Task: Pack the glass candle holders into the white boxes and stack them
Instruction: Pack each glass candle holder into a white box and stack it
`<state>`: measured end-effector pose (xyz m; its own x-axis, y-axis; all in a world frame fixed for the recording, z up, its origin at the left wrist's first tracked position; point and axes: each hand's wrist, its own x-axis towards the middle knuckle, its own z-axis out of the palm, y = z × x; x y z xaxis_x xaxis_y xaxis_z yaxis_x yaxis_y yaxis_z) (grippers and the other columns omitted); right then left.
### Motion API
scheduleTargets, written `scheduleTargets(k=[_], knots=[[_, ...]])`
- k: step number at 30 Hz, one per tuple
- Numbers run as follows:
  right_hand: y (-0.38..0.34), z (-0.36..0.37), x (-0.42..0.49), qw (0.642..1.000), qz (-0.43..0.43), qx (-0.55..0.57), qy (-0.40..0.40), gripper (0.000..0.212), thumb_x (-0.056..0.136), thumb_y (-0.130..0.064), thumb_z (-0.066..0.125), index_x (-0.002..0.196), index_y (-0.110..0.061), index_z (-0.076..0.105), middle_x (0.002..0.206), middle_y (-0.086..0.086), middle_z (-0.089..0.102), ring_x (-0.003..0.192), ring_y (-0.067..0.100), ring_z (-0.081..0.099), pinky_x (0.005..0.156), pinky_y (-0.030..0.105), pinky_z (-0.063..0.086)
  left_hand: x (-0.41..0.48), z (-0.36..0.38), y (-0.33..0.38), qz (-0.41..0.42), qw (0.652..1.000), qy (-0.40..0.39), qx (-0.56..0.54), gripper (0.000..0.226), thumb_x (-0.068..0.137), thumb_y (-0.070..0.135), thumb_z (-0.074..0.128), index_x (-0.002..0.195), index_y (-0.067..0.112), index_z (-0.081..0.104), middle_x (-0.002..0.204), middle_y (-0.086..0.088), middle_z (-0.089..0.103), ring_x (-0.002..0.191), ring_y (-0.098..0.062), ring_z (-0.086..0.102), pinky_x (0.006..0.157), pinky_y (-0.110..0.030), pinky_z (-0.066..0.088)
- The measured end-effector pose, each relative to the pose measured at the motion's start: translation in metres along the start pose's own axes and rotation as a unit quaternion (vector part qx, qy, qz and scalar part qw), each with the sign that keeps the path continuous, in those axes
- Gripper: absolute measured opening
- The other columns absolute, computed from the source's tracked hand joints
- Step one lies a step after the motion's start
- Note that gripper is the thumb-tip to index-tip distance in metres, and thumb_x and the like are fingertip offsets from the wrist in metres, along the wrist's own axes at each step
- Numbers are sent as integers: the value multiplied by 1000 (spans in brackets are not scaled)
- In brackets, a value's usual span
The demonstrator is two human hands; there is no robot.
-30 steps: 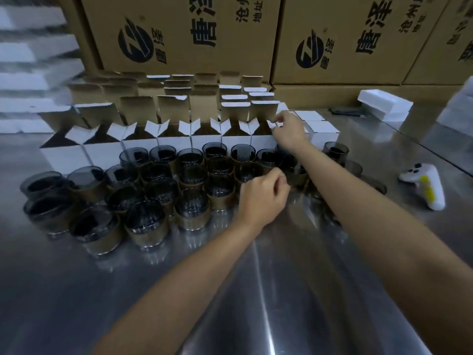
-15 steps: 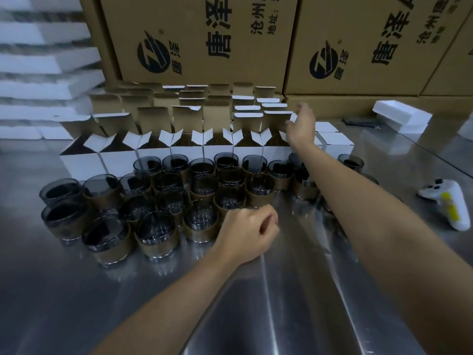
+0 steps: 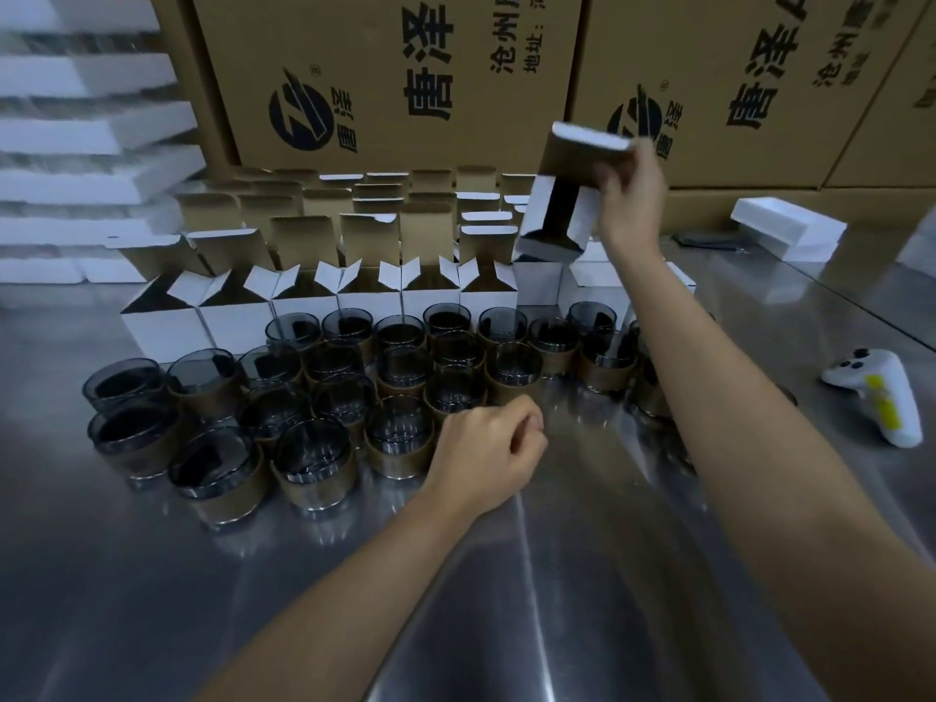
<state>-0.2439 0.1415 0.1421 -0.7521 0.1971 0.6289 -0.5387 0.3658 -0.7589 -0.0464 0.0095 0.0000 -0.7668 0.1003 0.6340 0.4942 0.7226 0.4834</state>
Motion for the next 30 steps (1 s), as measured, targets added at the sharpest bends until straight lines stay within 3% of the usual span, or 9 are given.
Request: scheduleTargets(k=[4, 6, 10, 15, 17, 20, 23, 27, 30], knots=[[-40, -34, -43, 993, -55, 92, 39, 12, 95, -5, 51, 104, -11, 51, 101, -5, 62, 96, 5, 60, 83, 14, 48, -5, -4, 3, 18, 998, 61, -17, 27, 91, 22, 43, 84, 11, 66, 60, 7, 59, 51, -6, 47, 49, -26, 42], [-47, -43, -75, 992, -53, 112, 9, 16, 95, -5, 52, 108, -13, 52, 103, -6, 63, 99, 4, 62, 86, 21, 51, -10, -8, 4, 13, 994, 103, -44, 24, 94, 20, 43, 88, 11, 64, 63, 10, 56, 52, -3, 44, 50, -22, 36], [-41, -55, -132, 995, -37, 75, -62, 20, 96, -7, 54, 114, -15, 54, 96, -13, 61, 89, -6, 59, 81, 19, 50, -19, -18, 6, -16, 983, 147, -104, 15, 97, 25, 41, 94, 19, 54, 68, 18, 48, 58, 1, 46, 54, -20, 35], [-20, -60, -166, 986, 29, 110, -119, 22, 97, -6, 54, 119, -10, 56, 98, 14, 66, 97, 26, 64, 90, 44, 53, -20, -23, 10, -56, 977, 140, -149, 16, 94, 40, 43, 82, 29, 43, 62, 11, 46, 53, -4, 43, 51, -14, 30], [-14, -56, -177, 983, 33, 117, -140, 28, 96, -6, 57, 123, -14, 53, 89, 5, 67, 92, 22, 65, 87, 39, 53, -20, -21, 12, -70, 975, 131, -163, 27, 90, 42, 48, 78, 19, 44, 61, 3, 45, 53, -5, 41, 52, -14, 30], [-6, -47, -193, 979, 43, 150, -132, 33, 93, -6, 61, 110, -30, 45, 78, -10, 65, 80, 11, 63, 79, 28, 51, -19, -19, 12, -86, 977, 133, -145, 35, 84, 40, 58, 72, 12, 42, 61, 0, 42, 56, -10, 39, 53, -16, 31], [3, -40, -198, 977, 75, 154, -123, 25, 93, -8, 62, 94, -28, 47, 83, -5, 62, 78, 9, 61, 75, 27, 49, -19, -21, 10, -73, 982, 139, -109, 35, 81, 40, 63, 73, 14, 41, 59, 1, 39, 56, -14, 38, 51, -15, 31], [8, -40, -195, 971, 101, 141, -164, 20, 95, -7, 59, 92, -27, 61, 91, -9, 67, 85, -3, 62, 77, 13, 47, -17, -24, 10, -60, 985, 132, -89, 38, 78, 41, 69, 78, 16, 41, 56, -1, 37, 52, -16, 34, 49, -21, 31], [7, -46, -191, 964, 113, 70, -232, 15, 98, -19, 54, 97, -26, 68, 99, -12, 68, 94, -1, 61, 82, 13, 44, -16, -26, 9, -57, 986, 138, -78, 30, 80, 38, 66, 82, 18, 43, 53, 2, 37, 49, -13, 34, 49, -17, 31]])
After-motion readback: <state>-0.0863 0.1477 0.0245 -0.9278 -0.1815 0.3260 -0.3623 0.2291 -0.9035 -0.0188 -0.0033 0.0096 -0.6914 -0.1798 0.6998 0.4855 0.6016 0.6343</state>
